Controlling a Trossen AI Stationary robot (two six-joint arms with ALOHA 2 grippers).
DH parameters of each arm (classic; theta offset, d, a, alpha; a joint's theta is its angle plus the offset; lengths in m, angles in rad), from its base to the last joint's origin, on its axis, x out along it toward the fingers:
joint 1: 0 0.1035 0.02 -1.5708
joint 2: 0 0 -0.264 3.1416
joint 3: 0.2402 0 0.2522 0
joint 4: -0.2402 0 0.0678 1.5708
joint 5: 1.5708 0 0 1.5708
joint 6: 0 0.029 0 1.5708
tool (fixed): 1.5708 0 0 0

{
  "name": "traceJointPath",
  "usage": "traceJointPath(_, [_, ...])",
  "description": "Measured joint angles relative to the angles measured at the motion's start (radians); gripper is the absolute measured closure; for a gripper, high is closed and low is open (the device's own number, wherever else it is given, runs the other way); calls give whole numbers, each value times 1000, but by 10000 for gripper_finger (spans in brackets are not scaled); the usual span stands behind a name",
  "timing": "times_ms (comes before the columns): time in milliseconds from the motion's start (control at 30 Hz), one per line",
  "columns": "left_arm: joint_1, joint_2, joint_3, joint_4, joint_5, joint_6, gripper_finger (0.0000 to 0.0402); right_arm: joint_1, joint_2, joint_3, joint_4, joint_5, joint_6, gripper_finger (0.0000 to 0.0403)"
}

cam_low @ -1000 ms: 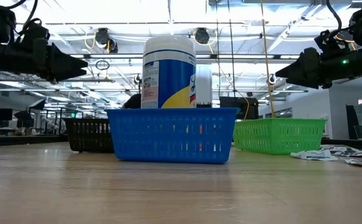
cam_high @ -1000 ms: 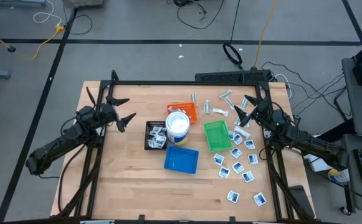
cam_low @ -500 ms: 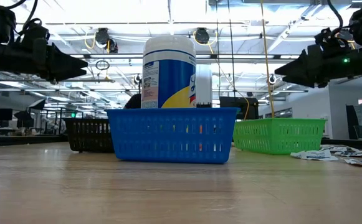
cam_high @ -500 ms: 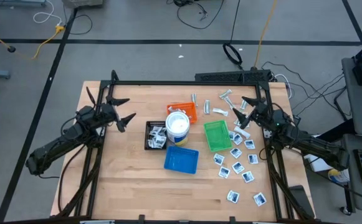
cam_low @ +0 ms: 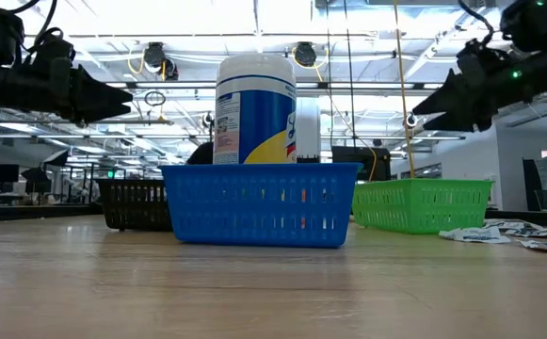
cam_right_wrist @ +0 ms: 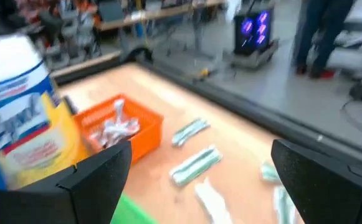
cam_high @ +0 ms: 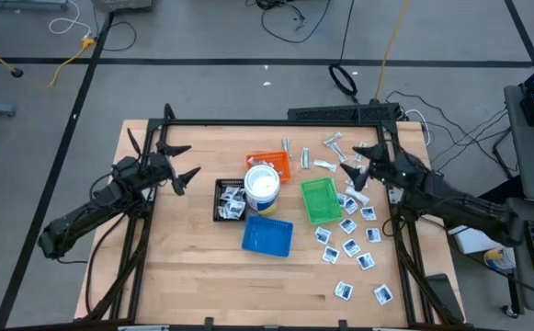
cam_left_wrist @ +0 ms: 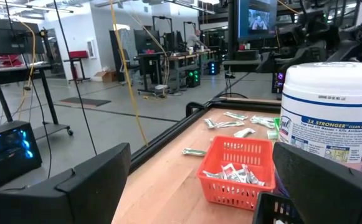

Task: Pick & Place First Aid Supplies
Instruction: Put the green bandage pack into the green bin

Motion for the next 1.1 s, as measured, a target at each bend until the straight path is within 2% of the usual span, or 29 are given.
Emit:
traceJointPath(100, [0,0,0,0,0,-2,4,0,74,70,-72,-40,7,23])
traceJointPath(400, [0,0,0,0,0,-3,4,0,340,315,-332,-38,36,23])
traceJointPath(633, [0,0,0,0,0,-3,4,0,543,509,-672,-40,194,23])
traceJointPath(700, [0,0,0,0,0,-3,4,0,594,556,-766,-69,212,23])
traceJointPath(900, [0,0,0,0,0,-3,4,0,698,650,-921,-95,313,23])
traceJointPath(1100, [0,0,0,0,0,-3,4,0,763,693,-1022,-239,317,23])
